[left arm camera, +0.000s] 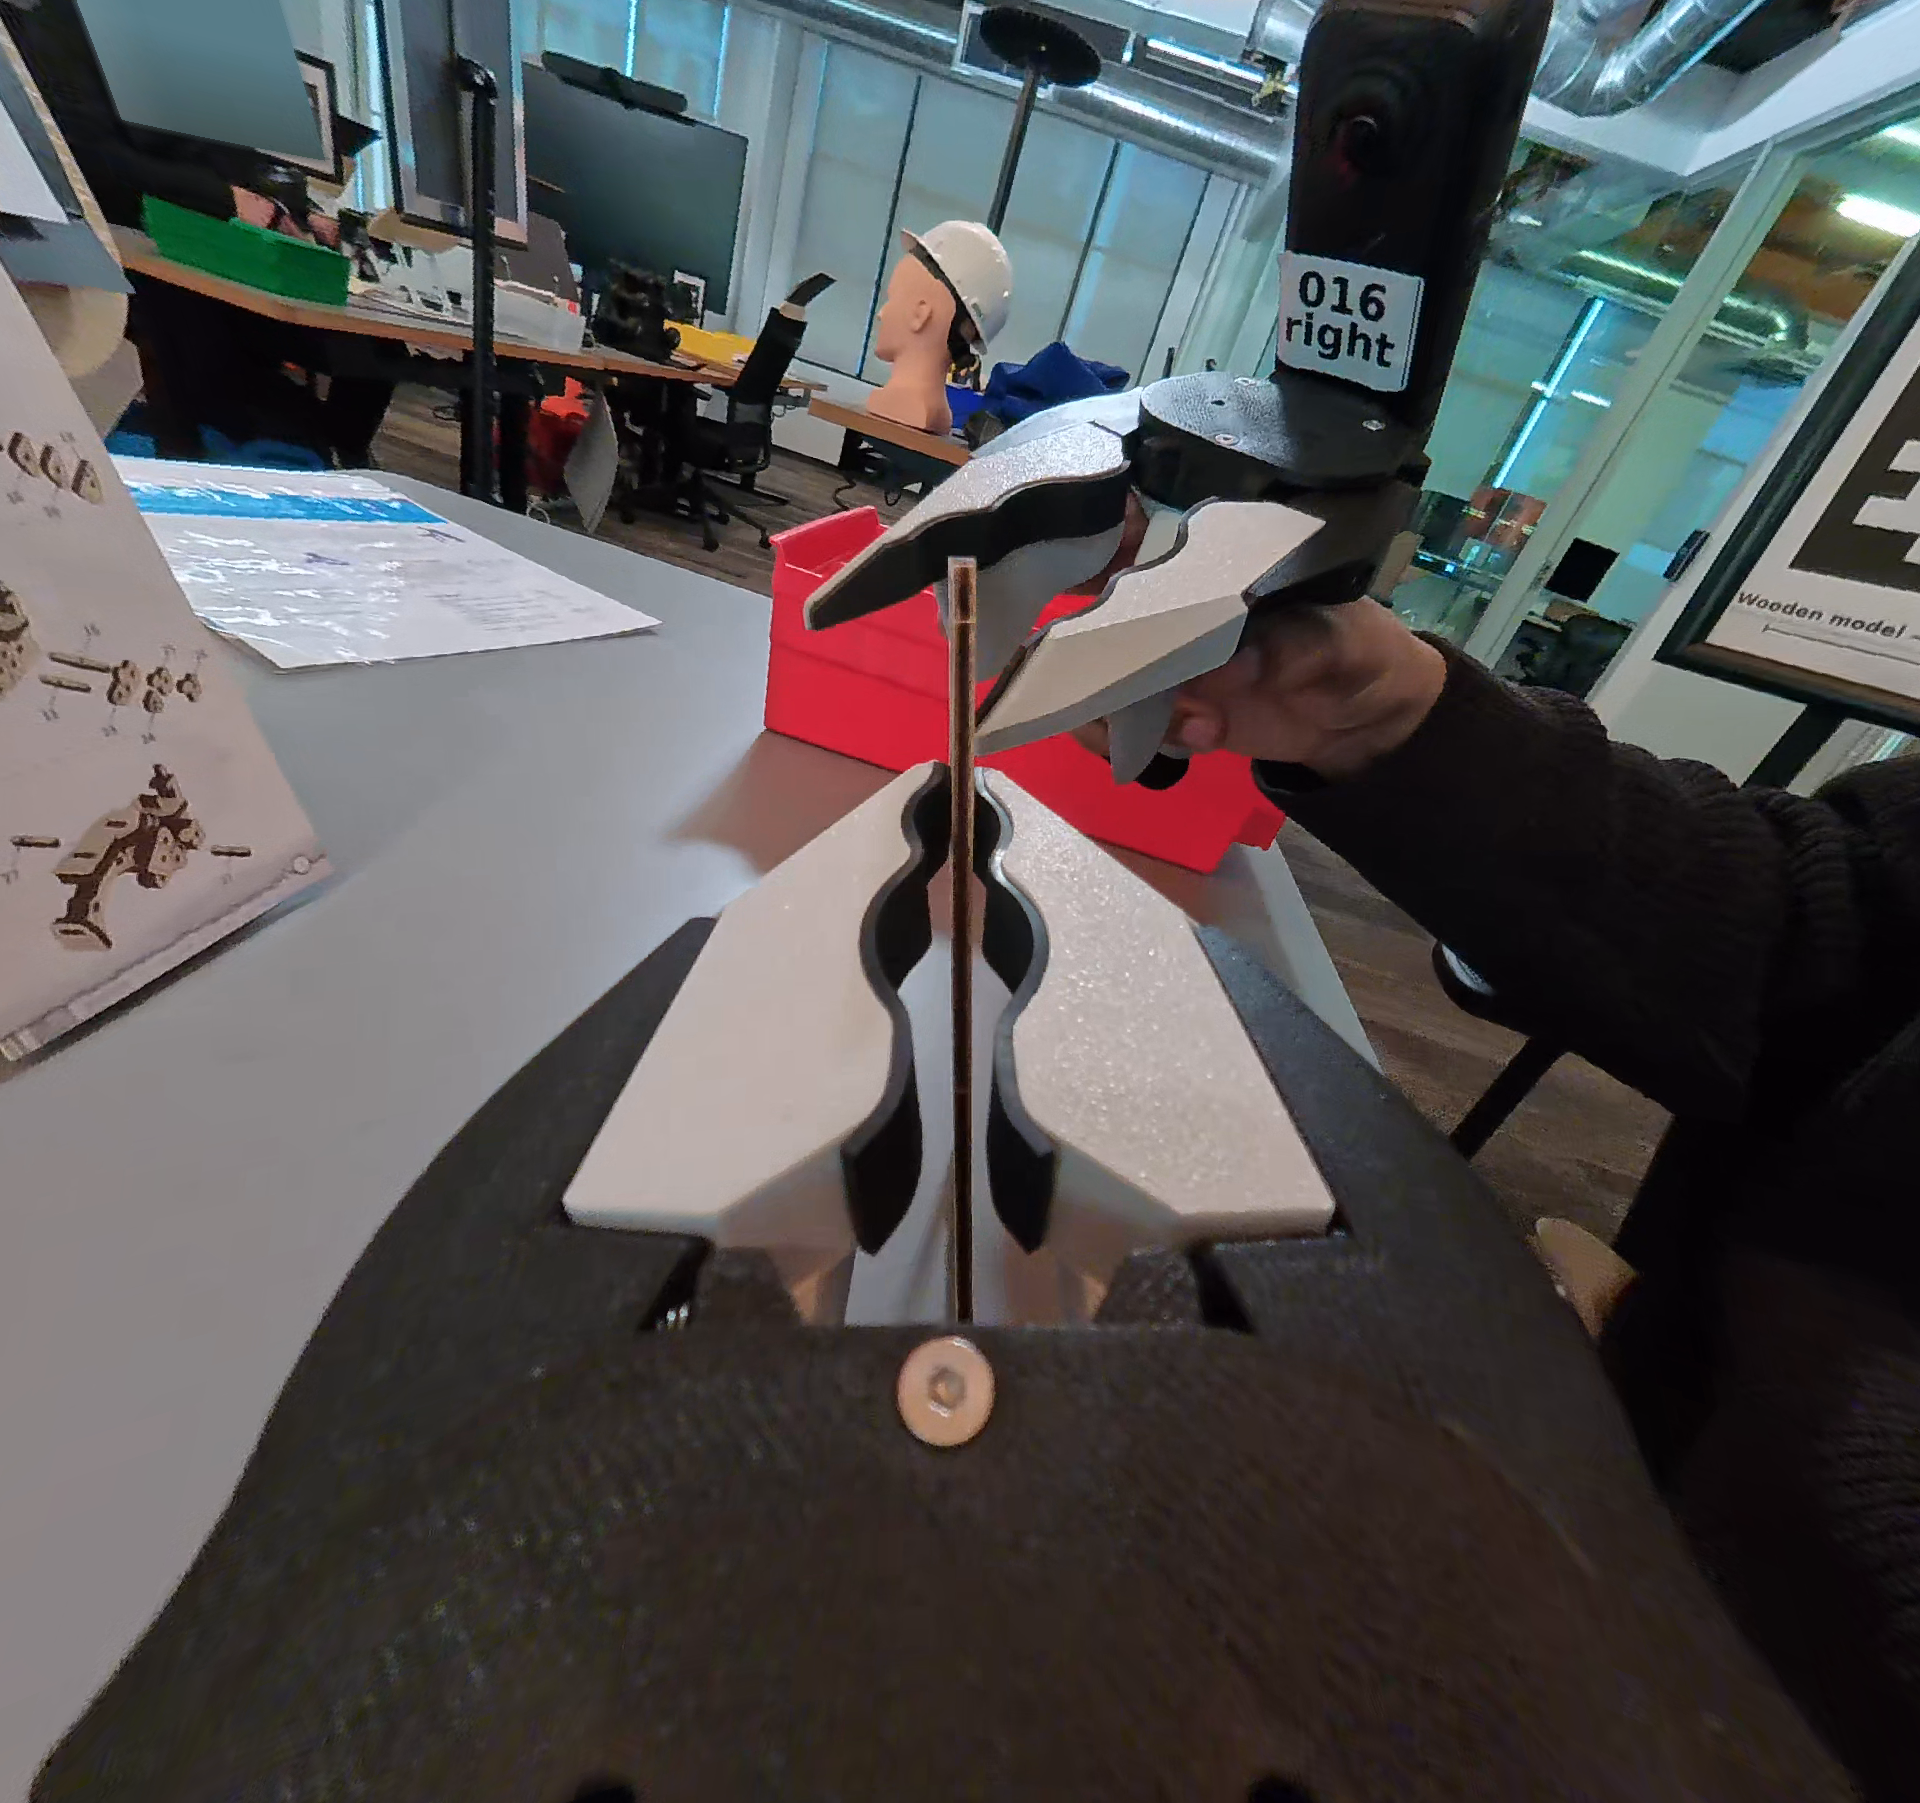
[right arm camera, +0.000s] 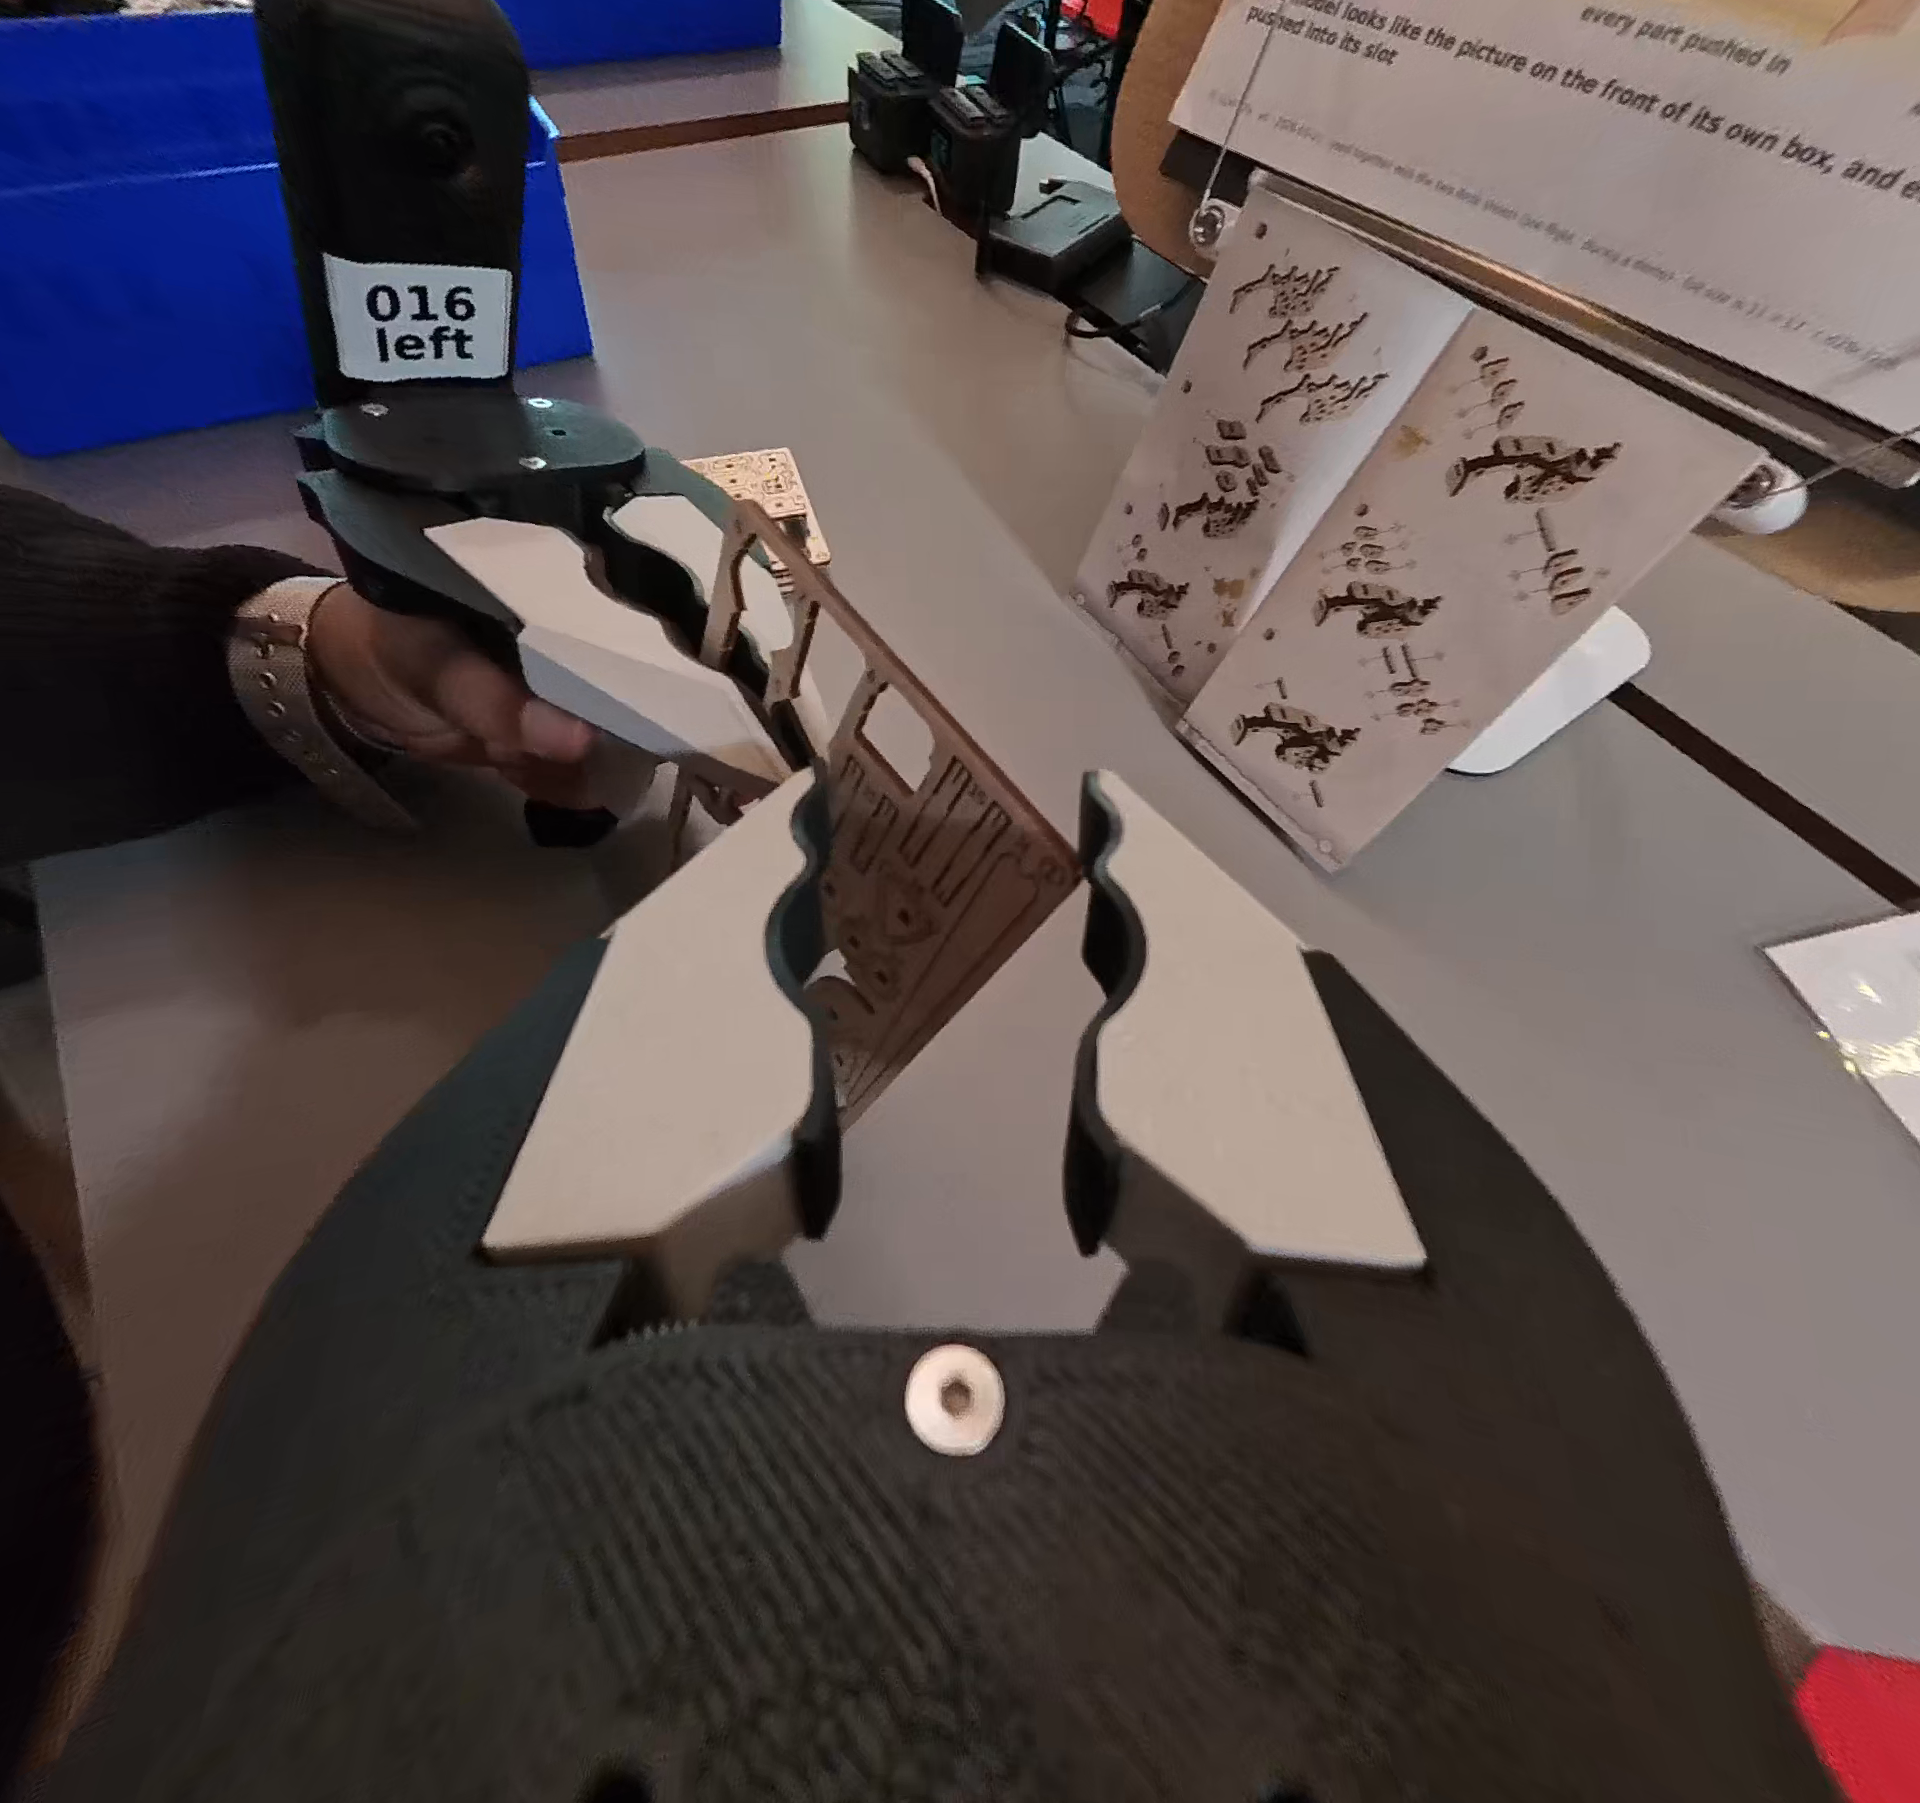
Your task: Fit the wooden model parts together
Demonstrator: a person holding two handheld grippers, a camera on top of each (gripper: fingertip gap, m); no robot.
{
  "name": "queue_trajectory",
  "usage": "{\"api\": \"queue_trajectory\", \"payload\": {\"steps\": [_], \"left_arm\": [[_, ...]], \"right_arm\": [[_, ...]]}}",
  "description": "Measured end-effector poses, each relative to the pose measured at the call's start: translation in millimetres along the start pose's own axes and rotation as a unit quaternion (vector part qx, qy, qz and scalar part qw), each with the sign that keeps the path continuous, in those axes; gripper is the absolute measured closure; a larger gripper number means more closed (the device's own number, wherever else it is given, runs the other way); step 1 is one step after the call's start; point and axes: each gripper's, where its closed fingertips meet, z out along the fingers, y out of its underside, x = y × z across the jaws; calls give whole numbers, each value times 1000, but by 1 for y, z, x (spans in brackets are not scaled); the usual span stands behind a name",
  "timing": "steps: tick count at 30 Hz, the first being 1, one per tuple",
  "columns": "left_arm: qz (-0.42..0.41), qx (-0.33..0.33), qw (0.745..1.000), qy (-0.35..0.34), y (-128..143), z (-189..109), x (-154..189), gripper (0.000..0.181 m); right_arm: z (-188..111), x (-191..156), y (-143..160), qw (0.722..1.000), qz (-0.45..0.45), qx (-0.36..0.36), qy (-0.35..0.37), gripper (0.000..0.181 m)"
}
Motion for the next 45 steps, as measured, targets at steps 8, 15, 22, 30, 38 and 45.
{"api": "queue_trajectory", "payload": {"steps": [8, 15, 22, 30, 38, 45], "left_arm": [[26, -15, 1000, 4, 1, 1, 5, 181], [88, -43, 995, 12, 3, 6, 21, 181], [108, -46, 993, 14, 3, 9, 27, 181], [117, -46, 992, 12, 4, 9, 28, 181], [115, -45, 992, 10, 3, 9, 27, 181], [113, -43, 993, 5, 3, 9, 27, 181]], "right_arm": [[-11, -3, -9, 998, -54, -2, 11, 141], [-26, -20, -9, 992, -100, -78, -3, 143], [-30, -24, -4, 977, -165, -130, 41, 156], [-33, -22, 1, 970, -177, -153, 62, 149], [-32, -18, 2, 972, -168, -151, 70, 151], [-32, -17, 2, 975, -146, -151, 67, 152]]}}
